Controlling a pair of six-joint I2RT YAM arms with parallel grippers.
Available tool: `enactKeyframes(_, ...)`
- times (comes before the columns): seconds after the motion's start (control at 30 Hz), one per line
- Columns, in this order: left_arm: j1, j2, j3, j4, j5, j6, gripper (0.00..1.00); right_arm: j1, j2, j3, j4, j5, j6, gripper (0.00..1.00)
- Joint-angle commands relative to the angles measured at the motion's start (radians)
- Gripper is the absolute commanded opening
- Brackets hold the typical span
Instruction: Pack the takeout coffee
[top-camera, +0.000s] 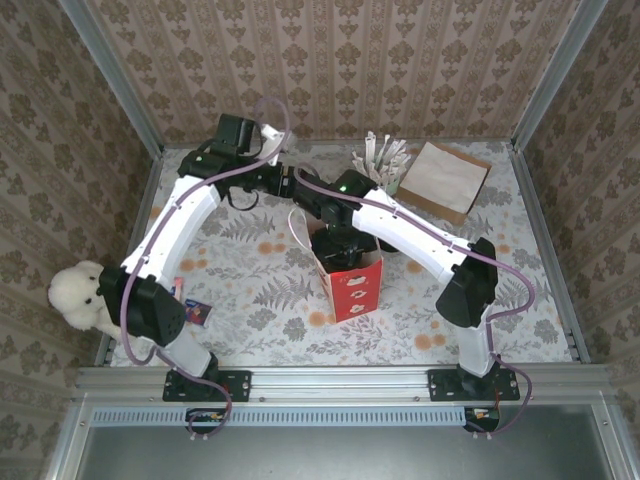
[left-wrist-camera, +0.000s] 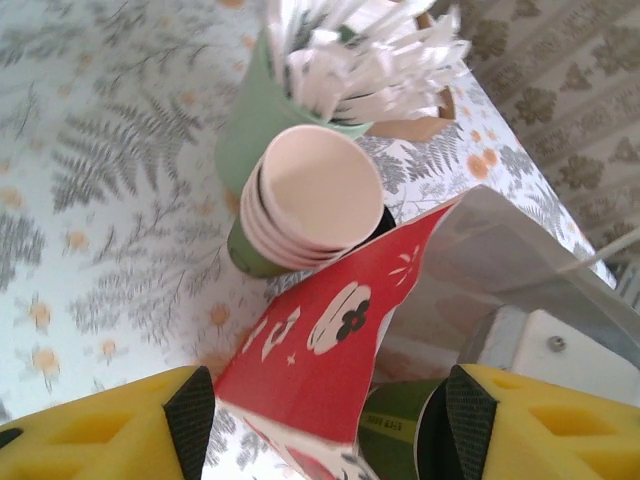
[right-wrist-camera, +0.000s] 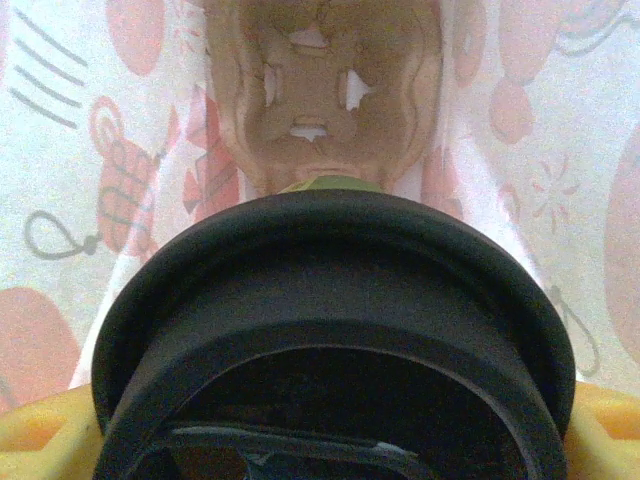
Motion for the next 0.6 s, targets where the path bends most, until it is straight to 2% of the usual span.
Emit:
enactKeyframes(0.0, -0.001, 0.064, 0.072, -0.023, 0.147, 0.221, 0.66, 0.009, -0.024, -0.053, 0.016, -0.013, 0.035, 0.53)
enactKeyframes(0.23, -0.028, 0.181, 0.231, -0.200, 0.187, 0.434, 0.64, 0.013, -0.048, -0.105, 0.059, -0.012, 0.035, 0.53)
enactKeyframes(0.47, -0.040, 0.270, 0.334, -0.307, 0.189, 0.543, 0.60, 0.017, -0.056, -0.138, 0.076, -0.015, 0.041, 0.53)
enactKeyframes(0.57, -0.074, 0.302, 0.372, -0.346, 0.191, 0.577, 0.58, 0.016, -0.057, -0.143, 0.082, -0.014, 0.039, 0.53)
